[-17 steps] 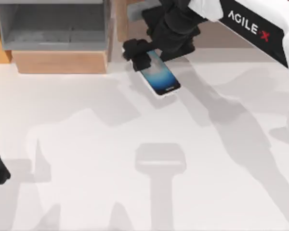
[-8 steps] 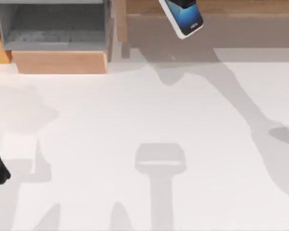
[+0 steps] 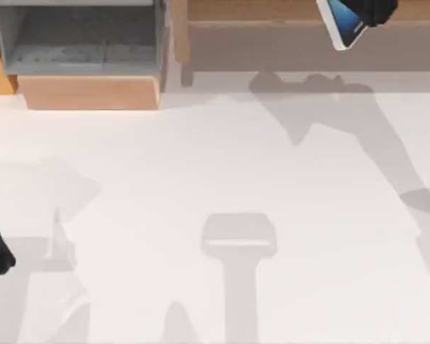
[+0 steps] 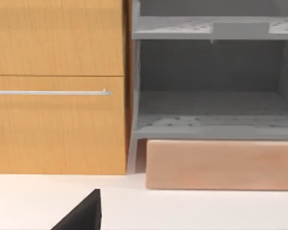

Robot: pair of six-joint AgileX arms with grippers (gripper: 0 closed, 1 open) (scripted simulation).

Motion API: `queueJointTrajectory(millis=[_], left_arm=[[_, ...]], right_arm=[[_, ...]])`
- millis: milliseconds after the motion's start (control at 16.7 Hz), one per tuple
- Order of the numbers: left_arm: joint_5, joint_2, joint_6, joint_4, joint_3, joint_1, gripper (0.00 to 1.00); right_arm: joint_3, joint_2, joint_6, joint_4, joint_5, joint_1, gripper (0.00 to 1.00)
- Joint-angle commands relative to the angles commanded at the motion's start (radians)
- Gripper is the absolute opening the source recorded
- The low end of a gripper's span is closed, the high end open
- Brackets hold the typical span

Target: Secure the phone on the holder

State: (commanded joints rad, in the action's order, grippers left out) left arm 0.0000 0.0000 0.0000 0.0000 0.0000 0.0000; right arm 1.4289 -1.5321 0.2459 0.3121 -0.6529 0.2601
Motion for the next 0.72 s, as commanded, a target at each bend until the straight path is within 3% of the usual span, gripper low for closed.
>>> queueJointTrajectory(millis=[360,720], left_arm=[[0.000,0.000,0.000,0.000,0.000,0.000,1.00],[0.000,0.000,0.000,0.000,0.000,0.000,1.00]], right_arm=[[-0.258,0.162,0.064,-0.199,-0.169,-0.150,0.00],[-0.617,0.247,0.033,-0.301,-0.261,-0.535,0.00]])
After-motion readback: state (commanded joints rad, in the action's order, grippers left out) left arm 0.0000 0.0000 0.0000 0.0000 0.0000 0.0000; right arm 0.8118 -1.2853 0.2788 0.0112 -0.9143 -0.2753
